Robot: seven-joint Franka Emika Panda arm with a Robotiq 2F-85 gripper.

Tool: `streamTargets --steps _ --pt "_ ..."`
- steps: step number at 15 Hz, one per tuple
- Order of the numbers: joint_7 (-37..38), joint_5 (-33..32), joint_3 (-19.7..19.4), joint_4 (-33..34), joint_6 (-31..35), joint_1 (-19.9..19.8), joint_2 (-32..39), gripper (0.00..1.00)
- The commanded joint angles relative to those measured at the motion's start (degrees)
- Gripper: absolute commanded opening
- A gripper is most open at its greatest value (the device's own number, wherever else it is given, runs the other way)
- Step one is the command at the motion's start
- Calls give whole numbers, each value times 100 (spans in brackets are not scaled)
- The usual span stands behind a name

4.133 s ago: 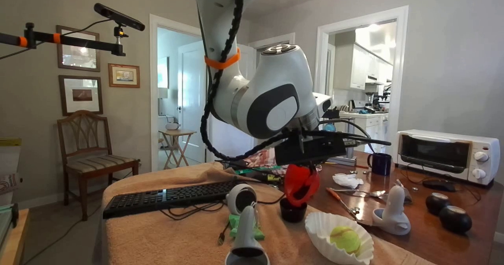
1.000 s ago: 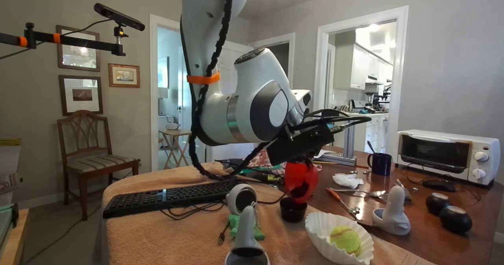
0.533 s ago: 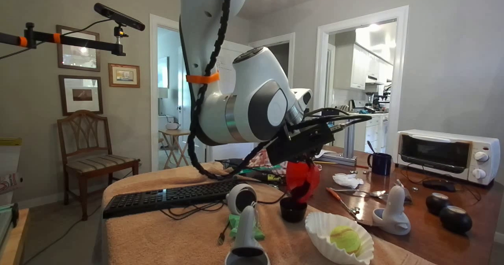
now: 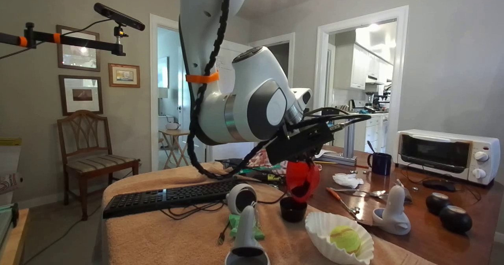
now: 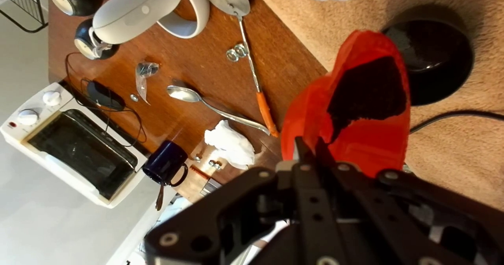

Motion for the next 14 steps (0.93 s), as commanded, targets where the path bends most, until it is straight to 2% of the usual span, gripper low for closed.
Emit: streamTargets --steps 1,2,3,7,9,12,13,14 --pt "49 59 -79 -155 36 110 -96 1" --pt "-2 244 -180 -147 124 221 -74 1" --pt "67 63 -73 -162 13 103 -111 1" --pt "120 46 -34 -168 18 67 -110 1" --pt "69 157 -111 -164 69 155 -91 1" --pt "104 28 -44 -181 5 84 -115 1" --pt "47 189 -137 -171 87 188 -88 1" --pt "142 -61 19 -204 -28 35 -132 1"
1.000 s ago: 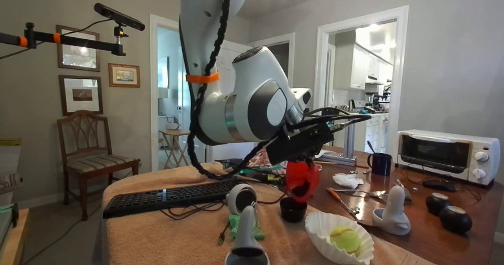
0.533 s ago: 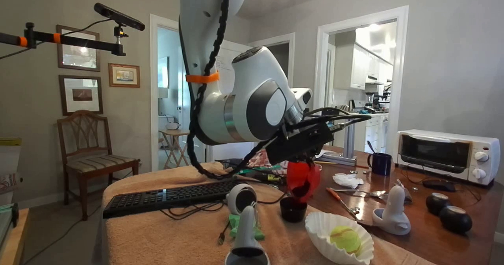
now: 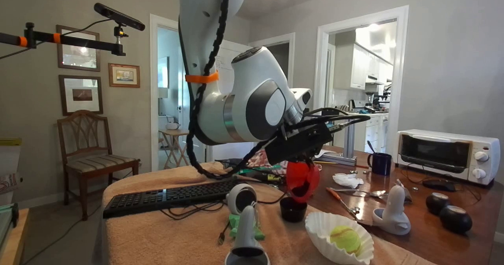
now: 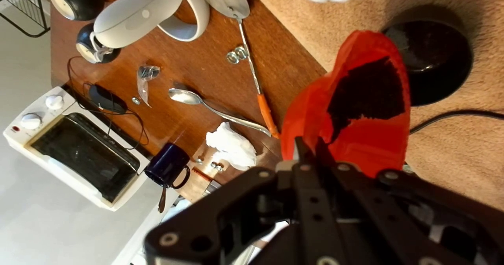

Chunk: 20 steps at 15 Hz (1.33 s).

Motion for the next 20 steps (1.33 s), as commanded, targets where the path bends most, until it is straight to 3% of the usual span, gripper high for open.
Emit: streamTargets --steps 1,2,9,20 --pt "-7 182 -144 -160 110 189 -88 1" --pt "87 -40 0 -187 -14 49 -129 1" --pt "72 -30 -17 -8 -7 41 -13 1" --pt "-362 260 -420 -137 416 446 33 1"
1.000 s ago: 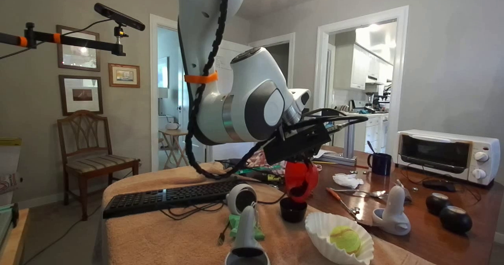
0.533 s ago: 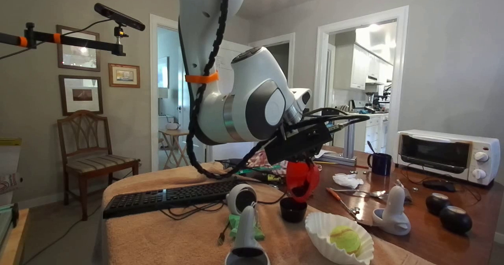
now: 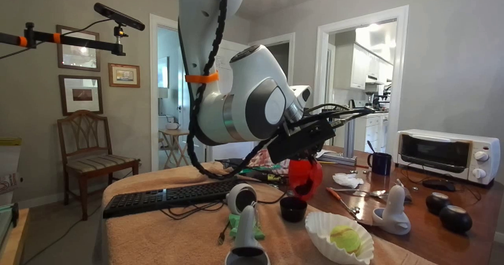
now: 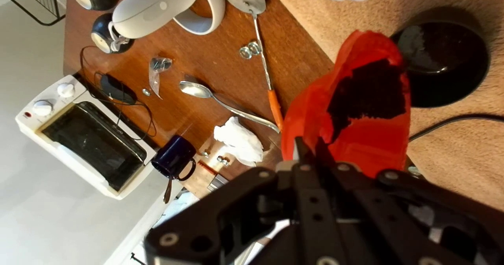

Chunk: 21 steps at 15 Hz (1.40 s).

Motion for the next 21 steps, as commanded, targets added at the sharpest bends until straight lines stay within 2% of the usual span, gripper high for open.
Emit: streamTargets --steps 1,18,19,20,21 --pt "-213 177 -153 -115 231 215 37 1" --pt "-641 634 -224 -219 397 529 145 1" --pt "-743 882 -340 -201 517 675 200 1" --pt "-711 767 -271 -215 439 602 177 1" --pt "-777 923 -326 -202 520 675 217 1"
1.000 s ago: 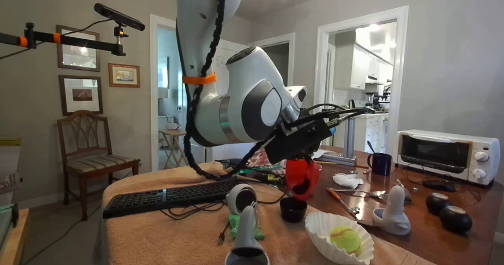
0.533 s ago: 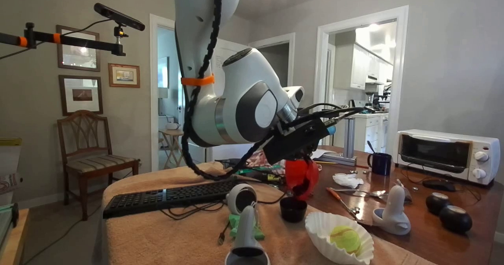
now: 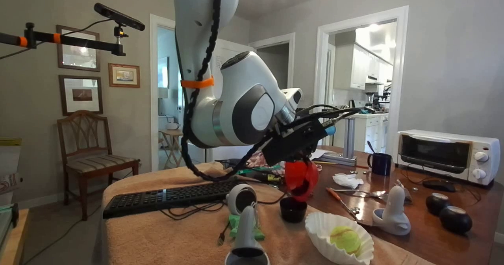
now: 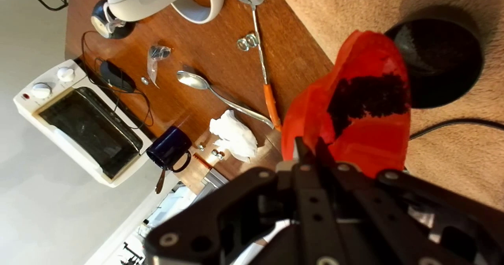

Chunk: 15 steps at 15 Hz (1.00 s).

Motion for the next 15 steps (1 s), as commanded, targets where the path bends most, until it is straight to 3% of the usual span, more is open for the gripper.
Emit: streamTargets --steps 1,15 --pt "-146 197 -70 -65 179 134 96 1" --pt "-304 507 -151 -174 351 273 103 1"
